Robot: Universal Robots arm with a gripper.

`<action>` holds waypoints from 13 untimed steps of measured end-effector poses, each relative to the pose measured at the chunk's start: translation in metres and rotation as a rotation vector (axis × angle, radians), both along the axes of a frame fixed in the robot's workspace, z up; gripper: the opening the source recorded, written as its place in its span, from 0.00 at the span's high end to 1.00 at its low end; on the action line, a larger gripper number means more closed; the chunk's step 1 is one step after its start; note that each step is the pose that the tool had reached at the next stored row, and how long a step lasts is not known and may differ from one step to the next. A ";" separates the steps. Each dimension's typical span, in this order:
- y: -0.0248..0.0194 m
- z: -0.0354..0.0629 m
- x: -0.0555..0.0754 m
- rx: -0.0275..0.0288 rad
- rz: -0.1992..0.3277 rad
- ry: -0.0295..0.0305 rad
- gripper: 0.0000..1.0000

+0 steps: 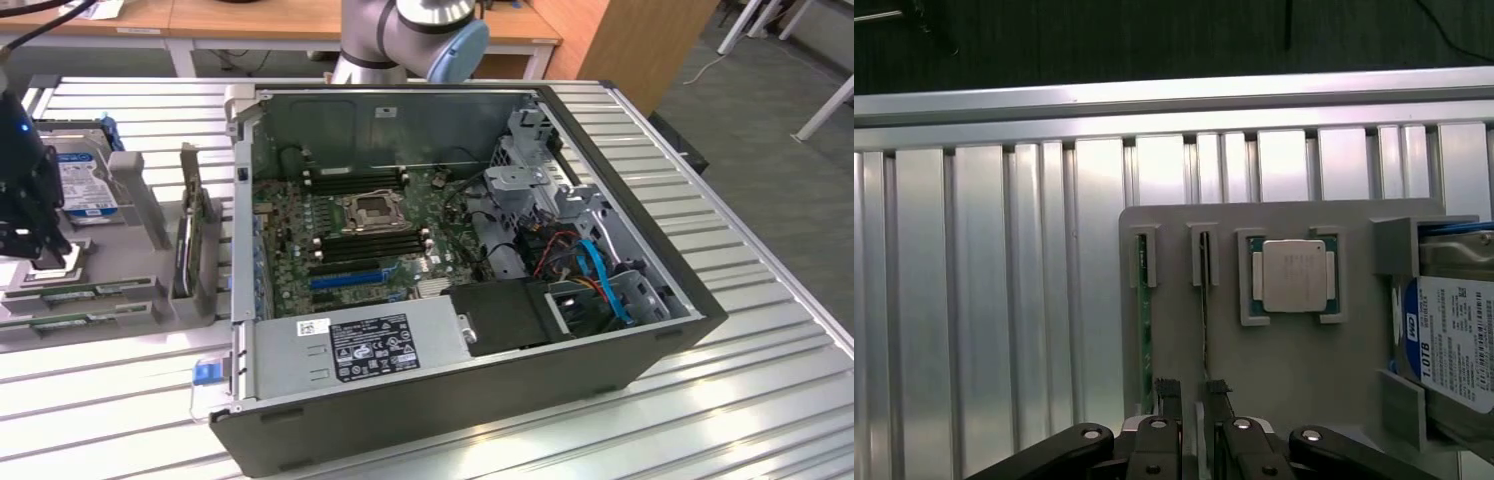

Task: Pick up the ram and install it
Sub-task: 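Pick up the ram and move it above insertion slot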

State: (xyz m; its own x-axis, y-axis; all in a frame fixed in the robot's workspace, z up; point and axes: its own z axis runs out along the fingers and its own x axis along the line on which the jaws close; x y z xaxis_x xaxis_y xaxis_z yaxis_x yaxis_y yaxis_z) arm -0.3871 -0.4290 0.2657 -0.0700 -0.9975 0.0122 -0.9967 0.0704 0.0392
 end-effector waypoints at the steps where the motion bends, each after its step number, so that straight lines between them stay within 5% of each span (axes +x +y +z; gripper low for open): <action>1: 0.0000 -0.0008 0.000 -0.0005 0.000 0.0000 0.76; 13: 0.0000 -0.0148 0.000 -0.0016 0.000 -0.0001 0.76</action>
State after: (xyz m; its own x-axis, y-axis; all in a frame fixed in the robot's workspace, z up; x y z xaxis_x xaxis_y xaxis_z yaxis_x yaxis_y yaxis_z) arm -0.3870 -0.4289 0.2508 -0.0700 -0.9975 0.0138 -0.9968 0.0705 0.0389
